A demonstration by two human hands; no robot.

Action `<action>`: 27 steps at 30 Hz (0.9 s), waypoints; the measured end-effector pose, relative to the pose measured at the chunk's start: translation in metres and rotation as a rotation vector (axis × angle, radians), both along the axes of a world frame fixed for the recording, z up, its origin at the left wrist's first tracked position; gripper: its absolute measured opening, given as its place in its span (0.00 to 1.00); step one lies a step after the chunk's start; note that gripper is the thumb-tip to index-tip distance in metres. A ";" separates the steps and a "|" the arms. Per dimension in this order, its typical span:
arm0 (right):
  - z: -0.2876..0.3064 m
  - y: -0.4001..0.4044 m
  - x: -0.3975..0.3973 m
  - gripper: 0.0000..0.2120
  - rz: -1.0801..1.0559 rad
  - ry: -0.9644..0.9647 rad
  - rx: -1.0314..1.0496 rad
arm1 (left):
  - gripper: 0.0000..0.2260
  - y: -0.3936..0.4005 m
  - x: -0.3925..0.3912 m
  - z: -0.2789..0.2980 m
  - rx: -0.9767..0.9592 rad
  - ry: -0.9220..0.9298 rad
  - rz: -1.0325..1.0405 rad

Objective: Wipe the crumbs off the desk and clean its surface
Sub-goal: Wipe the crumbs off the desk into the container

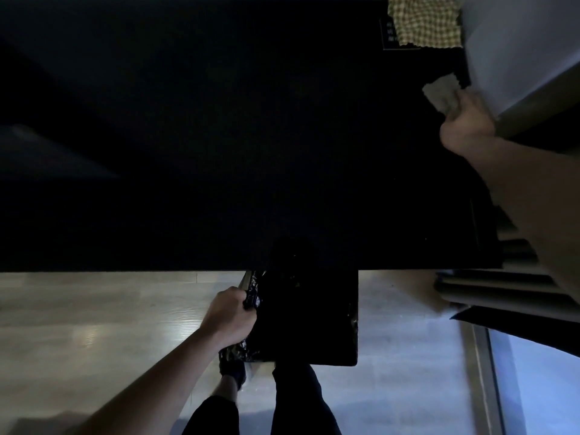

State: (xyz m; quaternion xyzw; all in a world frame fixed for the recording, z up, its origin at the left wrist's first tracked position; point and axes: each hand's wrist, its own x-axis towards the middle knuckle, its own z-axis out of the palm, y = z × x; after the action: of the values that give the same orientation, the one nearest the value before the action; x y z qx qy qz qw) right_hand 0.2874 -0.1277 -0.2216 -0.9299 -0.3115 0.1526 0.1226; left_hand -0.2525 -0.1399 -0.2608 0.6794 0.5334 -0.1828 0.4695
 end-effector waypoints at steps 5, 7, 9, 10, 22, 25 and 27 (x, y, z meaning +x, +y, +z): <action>-0.012 -0.028 -0.058 0.28 0.067 -0.137 0.161 | 0.16 -0.001 -0.006 0.003 -0.025 0.026 0.054; -0.016 -0.052 -0.104 0.24 0.181 -0.142 0.260 | 0.17 -0.002 -0.009 0.003 -0.043 0.038 0.063; -0.019 -0.075 -0.154 0.22 0.285 -0.097 0.290 | 0.16 -0.001 -0.015 -0.001 -0.051 0.059 0.062; -0.018 -0.087 -0.180 0.22 0.326 -0.062 0.291 | 0.15 -0.001 -0.019 -0.002 -0.051 0.076 0.063; 0.012 -0.178 -0.472 0.25 0.522 0.496 0.235 | 0.07 0.008 -0.099 0.017 -0.065 0.133 0.073; 0.043 -0.162 -0.514 0.25 0.365 0.524 0.260 | 0.04 0.008 -0.154 0.025 -0.069 0.140 0.109; 0.061 -0.152 -0.541 0.25 0.370 0.505 0.278 | 0.03 0.007 -0.198 0.031 -0.068 0.141 0.133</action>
State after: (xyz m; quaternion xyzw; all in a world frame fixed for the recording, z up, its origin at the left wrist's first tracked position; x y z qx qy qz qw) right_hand -0.2533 -0.2799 -0.1611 -0.7648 -0.4525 0.3538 0.2919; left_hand -0.4502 -0.1326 -0.2298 0.6116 0.6028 -0.2165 0.4645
